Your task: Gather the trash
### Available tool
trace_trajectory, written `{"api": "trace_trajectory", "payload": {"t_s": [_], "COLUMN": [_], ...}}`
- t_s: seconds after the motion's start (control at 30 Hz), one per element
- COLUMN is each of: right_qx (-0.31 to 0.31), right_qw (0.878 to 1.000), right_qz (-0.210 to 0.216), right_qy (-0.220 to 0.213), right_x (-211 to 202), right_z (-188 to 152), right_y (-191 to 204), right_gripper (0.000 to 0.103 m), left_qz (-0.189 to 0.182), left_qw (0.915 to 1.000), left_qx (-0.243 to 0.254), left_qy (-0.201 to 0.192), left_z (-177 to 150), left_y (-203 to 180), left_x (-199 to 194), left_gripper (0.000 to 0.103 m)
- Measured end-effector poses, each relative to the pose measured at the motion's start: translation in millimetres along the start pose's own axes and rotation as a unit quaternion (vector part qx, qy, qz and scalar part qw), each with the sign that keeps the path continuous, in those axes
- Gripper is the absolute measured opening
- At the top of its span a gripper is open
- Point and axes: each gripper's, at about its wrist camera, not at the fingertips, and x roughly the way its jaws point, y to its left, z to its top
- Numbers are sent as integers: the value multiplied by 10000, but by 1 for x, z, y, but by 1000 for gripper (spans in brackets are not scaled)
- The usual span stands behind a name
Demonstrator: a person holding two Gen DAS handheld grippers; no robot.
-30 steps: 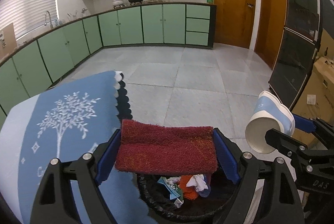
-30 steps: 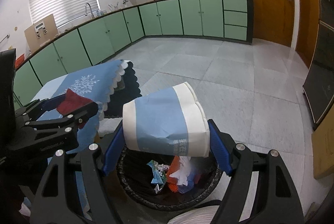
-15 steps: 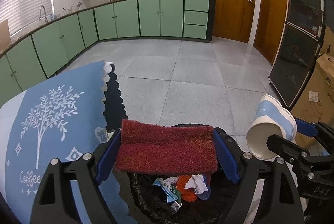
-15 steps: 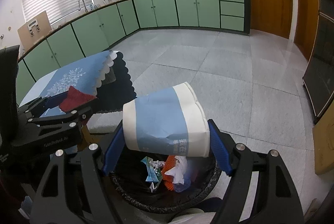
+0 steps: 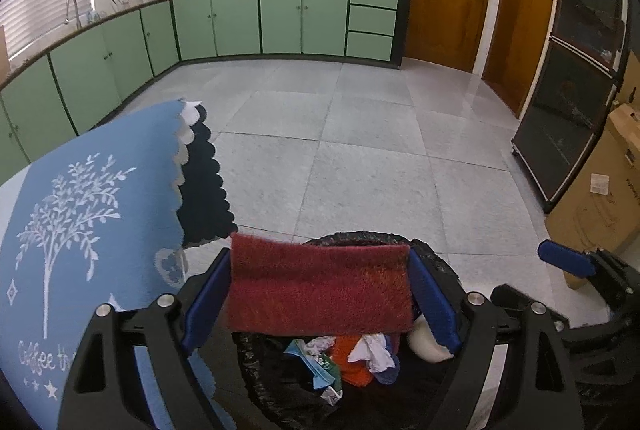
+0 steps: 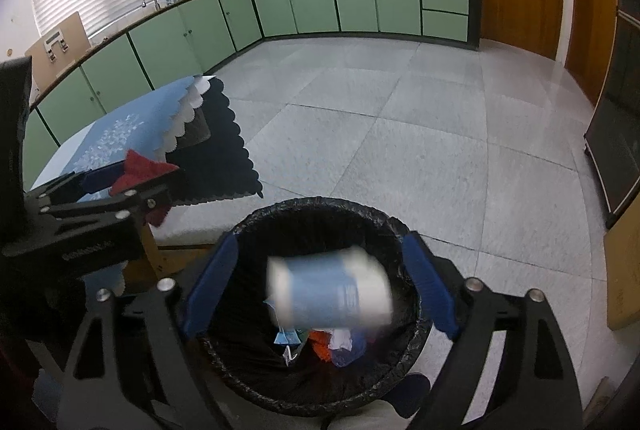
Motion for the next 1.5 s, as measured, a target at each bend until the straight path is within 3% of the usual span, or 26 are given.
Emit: {"api": "trace_trajectory", "payload": {"t_s": [0.5, 1.03, 1.5], "right_qx": [153, -178, -550], "right_qw": [9997, 9954, 9866], "right_qz": [20, 432, 862], "right_qy": [-207, -832, -1274], "right_x": [-25, -108, -185], "right_z": [2, 27, 36], "right_y": [0, 47, 102], "right_gripper": [91, 92, 95], "left_qz": [-39, 446, 754], "left_qw": [9994, 9934, 9866], "left_qx": [-179, -559, -558], "left_qy": [-283, -900, -1337], "left_z": [10, -2, -21], "left_y": [9, 53, 59], "left_x": [-34, -143, -232], "left_gripper": [91, 95, 97]}}
